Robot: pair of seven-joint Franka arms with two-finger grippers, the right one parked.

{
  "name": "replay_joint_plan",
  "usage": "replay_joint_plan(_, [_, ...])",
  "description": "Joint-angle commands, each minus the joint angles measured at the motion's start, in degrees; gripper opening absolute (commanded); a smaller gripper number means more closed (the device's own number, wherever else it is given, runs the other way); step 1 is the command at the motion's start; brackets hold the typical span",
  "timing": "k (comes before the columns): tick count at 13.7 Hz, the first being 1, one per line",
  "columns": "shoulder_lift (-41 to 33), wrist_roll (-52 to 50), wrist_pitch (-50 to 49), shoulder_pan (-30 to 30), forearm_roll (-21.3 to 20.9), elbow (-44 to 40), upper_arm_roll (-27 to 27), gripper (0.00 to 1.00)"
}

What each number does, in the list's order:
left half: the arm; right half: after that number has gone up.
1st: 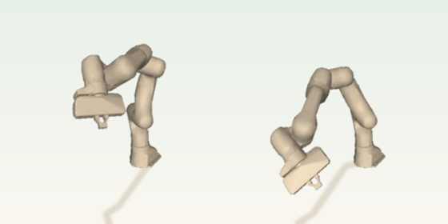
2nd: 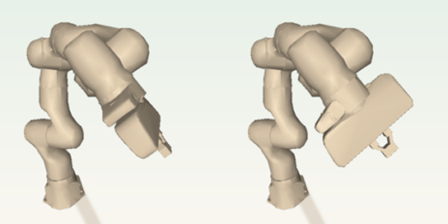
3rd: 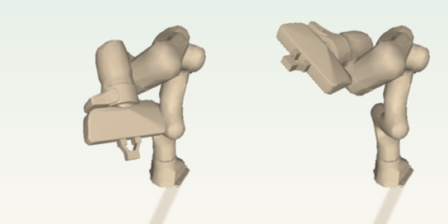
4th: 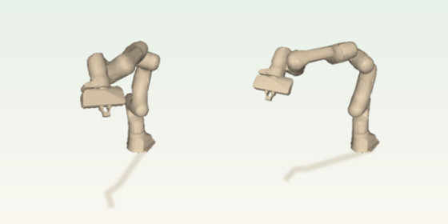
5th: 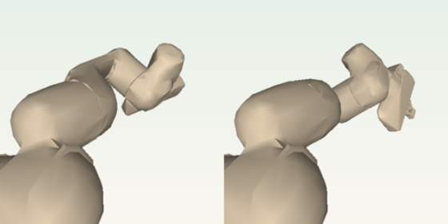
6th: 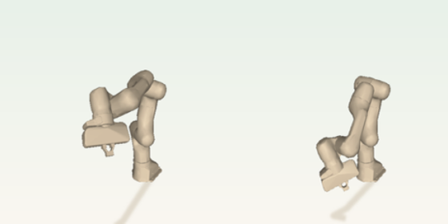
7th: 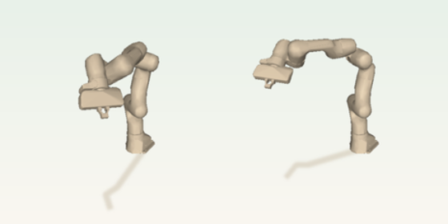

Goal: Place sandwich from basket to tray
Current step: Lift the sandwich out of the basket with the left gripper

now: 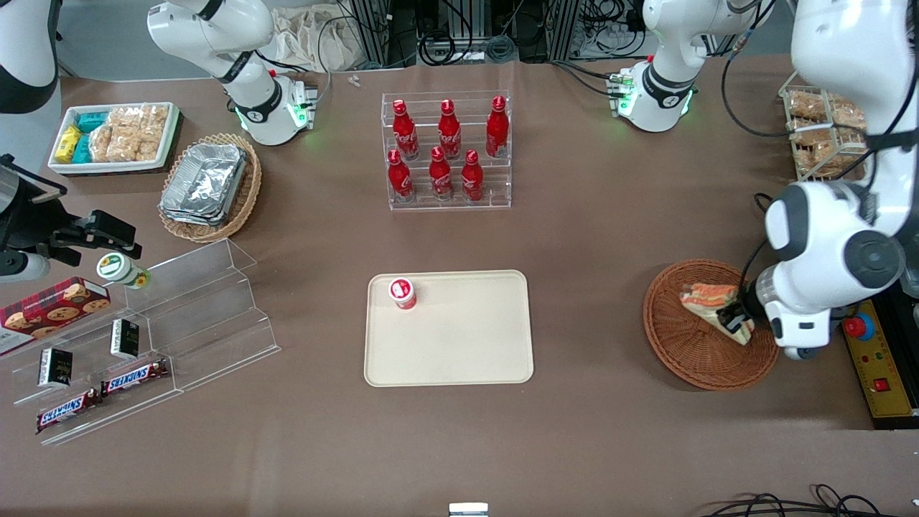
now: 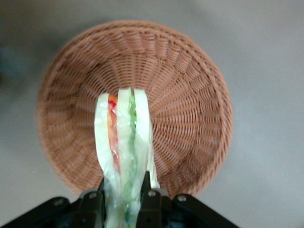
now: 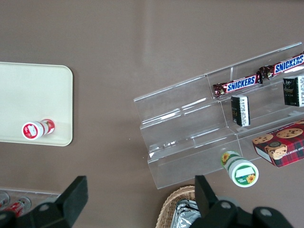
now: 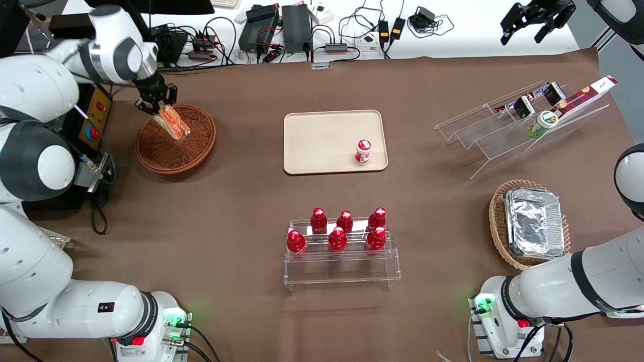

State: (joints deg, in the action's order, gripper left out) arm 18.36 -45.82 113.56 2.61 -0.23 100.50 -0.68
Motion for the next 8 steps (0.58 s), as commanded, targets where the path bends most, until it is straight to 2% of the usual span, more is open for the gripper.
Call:
replay_joint_plan(1, [-2.6, -0.6, -14.3, 1.8, -0.6, -8.4, 2.5, 0.00])
replay_joint_plan(3, [-2.5, -0.1, -18.9, 2.3, -0.7, -11.8, 7.7, 0.00])
replay_joint_plan(8, [-1.2, 2.0, -19.5, 3.1, -2.6, -12.2, 18.2, 0.00])
